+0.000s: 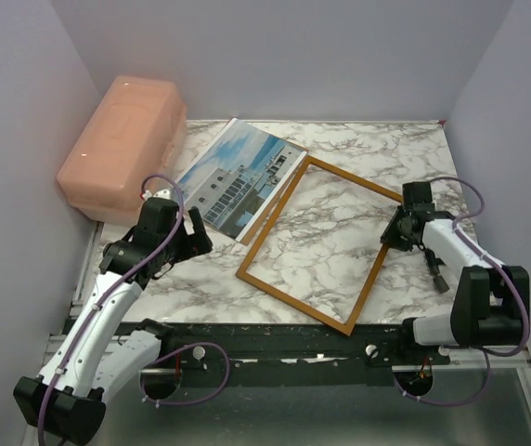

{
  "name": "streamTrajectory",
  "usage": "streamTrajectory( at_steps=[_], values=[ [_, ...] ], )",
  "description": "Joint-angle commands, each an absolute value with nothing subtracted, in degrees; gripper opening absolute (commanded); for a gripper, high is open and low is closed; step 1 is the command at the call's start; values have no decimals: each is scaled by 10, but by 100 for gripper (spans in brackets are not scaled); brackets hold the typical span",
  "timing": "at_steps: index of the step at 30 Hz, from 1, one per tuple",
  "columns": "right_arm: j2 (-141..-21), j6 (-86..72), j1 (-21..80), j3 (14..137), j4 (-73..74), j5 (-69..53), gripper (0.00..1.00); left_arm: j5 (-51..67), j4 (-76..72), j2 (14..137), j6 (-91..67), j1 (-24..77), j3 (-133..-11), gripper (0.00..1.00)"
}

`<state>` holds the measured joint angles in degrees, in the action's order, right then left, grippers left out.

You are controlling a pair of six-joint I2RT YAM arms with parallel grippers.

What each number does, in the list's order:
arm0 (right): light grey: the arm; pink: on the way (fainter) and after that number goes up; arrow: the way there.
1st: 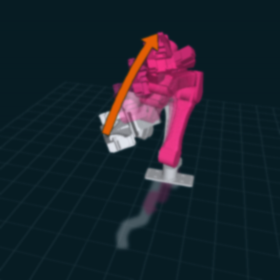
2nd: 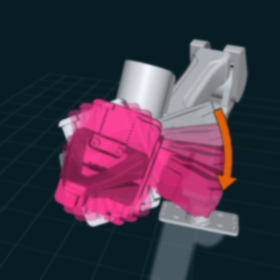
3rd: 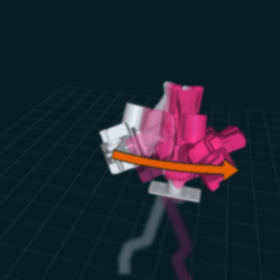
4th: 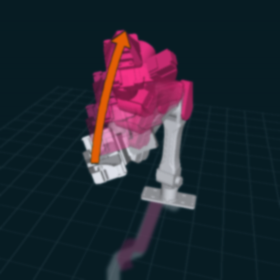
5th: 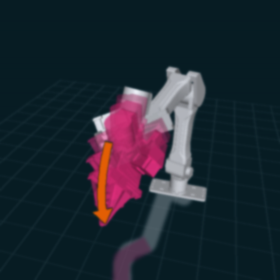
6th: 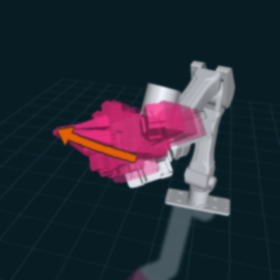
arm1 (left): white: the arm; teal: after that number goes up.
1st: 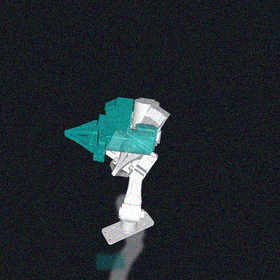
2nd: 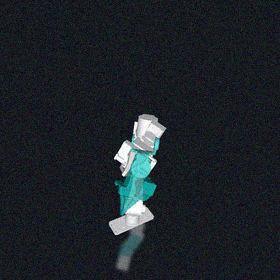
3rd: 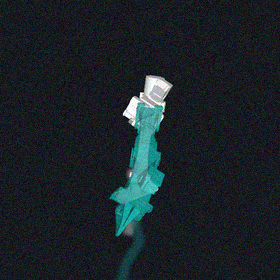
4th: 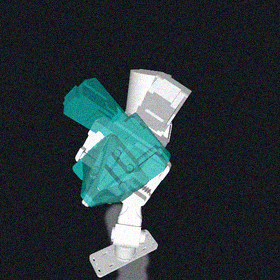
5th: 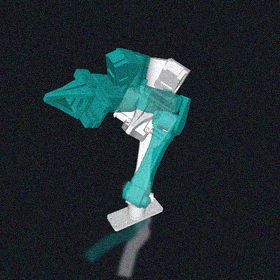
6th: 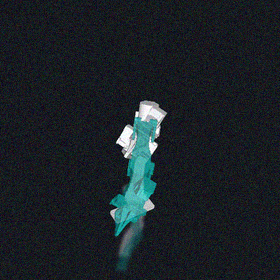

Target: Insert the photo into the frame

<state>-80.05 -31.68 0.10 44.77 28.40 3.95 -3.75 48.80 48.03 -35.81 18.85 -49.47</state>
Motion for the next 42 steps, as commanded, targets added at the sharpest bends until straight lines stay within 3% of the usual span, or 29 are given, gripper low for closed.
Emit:
streamTrajectory(
  at_steps=[1, 5, 17, 34, 41, 42],
  values=[
    [-755, -306, 0, 462, 306, 17, 11, -1, 475, 487, -340, 218, -517, 99],
    [-738, -306, 0, 482, 326, 4, 1, 27, 458, 503, -343, 255, -534, 99],
    [-731, -344, 0, 481, 310, -80, 1, 7, 414, 629, -377, 424, -613, 98],
    [-864, -511, 171, 465, 146, -51, 1, -37, 425, 739, -395, 535, -649, 98],
    [-885, -498, 180, 452, 124, -49, 13, -37, 420, 798, -395, 573, -675, 98],
    [-883, -496, 180, 450, 123, -48, 20, -37, 419, 807, -395, 579, -679, 98]
  ],
)
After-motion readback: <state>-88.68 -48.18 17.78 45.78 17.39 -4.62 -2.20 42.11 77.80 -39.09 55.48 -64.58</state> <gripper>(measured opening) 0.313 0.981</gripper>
